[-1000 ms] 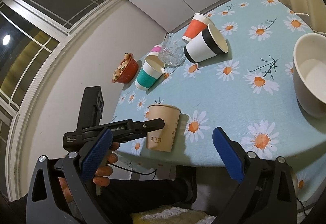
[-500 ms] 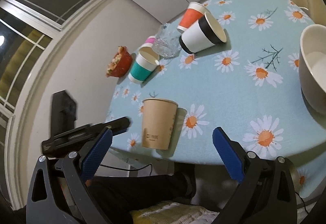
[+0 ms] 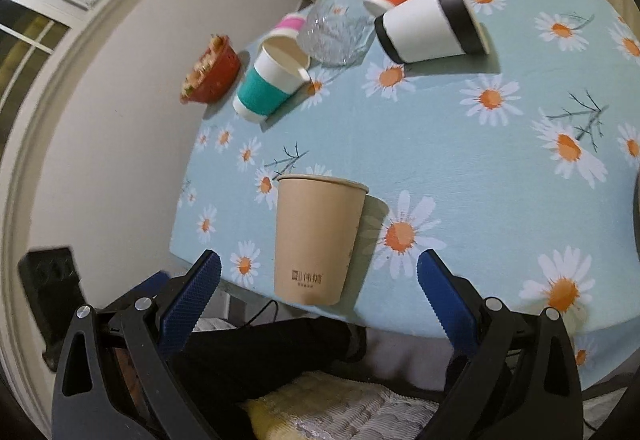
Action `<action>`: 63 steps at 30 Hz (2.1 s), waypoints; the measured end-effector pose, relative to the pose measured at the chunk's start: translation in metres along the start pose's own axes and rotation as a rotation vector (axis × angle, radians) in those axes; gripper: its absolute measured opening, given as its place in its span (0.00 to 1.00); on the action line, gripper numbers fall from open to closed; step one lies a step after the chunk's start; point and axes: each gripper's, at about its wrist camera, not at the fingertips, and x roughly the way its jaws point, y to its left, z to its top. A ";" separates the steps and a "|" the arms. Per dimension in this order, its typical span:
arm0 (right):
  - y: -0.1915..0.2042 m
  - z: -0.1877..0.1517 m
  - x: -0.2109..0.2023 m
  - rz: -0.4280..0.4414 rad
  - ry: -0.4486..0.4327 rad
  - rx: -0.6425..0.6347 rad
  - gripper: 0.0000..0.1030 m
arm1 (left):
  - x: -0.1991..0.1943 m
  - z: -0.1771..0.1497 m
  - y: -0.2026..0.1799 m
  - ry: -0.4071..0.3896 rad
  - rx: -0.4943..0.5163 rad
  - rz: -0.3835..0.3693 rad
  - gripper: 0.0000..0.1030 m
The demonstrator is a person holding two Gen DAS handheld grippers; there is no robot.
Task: Flip cup upright
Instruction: 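Close the right gripper on the tan cup while the left gripper releases it, then carry the upright tan cup in the right gripper down toward the tablecloth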
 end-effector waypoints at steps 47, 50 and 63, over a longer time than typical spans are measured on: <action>0.059 0.004 0.027 -0.244 -0.102 -0.159 0.61 | -0.012 -0.026 0.075 -0.125 -0.150 -0.149 0.70; 0.066 -0.005 0.015 -0.236 -0.220 -0.198 0.61 | -0.013 -0.025 0.074 -0.137 -0.148 -0.150 0.70; 0.091 -0.054 0.019 -0.378 -0.588 -0.372 0.61 | -0.016 -0.025 0.075 -0.180 -0.144 -0.115 0.70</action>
